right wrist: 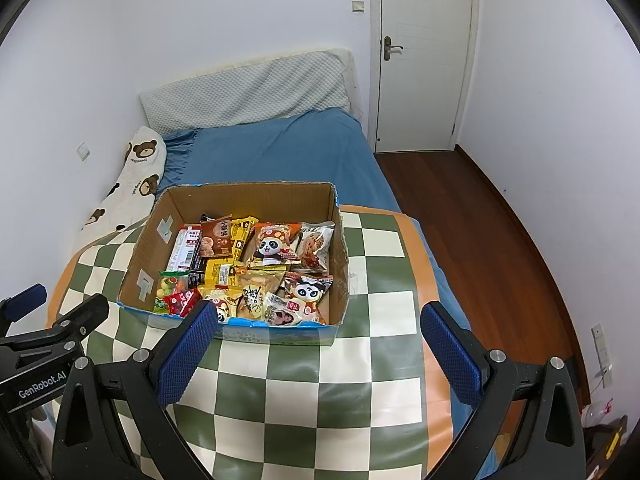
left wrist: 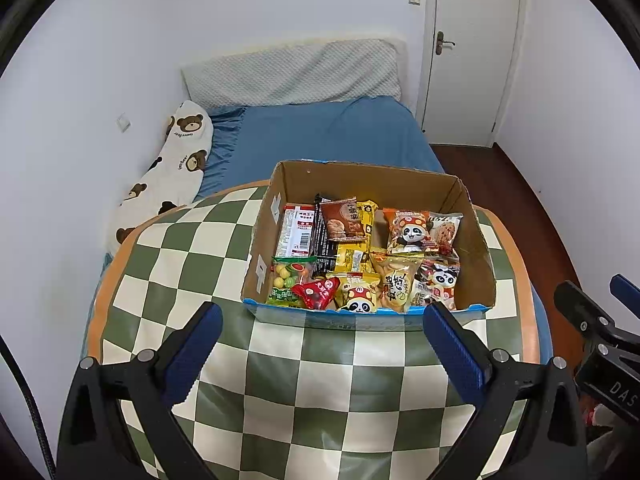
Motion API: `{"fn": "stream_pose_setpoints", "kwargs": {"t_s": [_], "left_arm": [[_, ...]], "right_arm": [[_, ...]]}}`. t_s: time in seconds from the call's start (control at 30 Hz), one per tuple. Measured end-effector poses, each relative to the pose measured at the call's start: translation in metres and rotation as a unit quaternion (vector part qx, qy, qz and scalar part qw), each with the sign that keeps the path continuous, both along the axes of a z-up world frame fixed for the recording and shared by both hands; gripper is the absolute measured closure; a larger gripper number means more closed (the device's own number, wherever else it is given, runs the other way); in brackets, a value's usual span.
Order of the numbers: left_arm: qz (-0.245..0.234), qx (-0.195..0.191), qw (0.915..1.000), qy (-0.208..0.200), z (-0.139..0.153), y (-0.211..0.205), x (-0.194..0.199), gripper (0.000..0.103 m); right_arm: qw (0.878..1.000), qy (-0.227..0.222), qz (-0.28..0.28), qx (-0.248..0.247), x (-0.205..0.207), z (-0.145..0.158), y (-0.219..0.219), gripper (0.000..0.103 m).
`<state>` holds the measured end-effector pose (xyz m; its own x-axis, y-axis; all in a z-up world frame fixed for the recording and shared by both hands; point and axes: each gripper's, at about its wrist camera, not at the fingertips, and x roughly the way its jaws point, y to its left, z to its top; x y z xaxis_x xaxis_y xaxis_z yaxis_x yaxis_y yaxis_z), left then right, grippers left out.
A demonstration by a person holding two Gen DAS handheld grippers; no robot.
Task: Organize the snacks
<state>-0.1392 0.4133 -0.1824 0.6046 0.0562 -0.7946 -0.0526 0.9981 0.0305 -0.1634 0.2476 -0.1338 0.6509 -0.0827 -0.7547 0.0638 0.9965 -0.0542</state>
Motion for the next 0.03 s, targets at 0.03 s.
{"fn": "stream_pose_setpoints", "kwargs": {"t_s": [0.03], "left_arm": [[-0.001,0.001,1.0,0.0,-0.0002,0.0,0.0001,0.0]], "right_arm": [[1.0,0.0,0.0,0.001,0.0003,0.0003,-0.0004,0.0]]}}
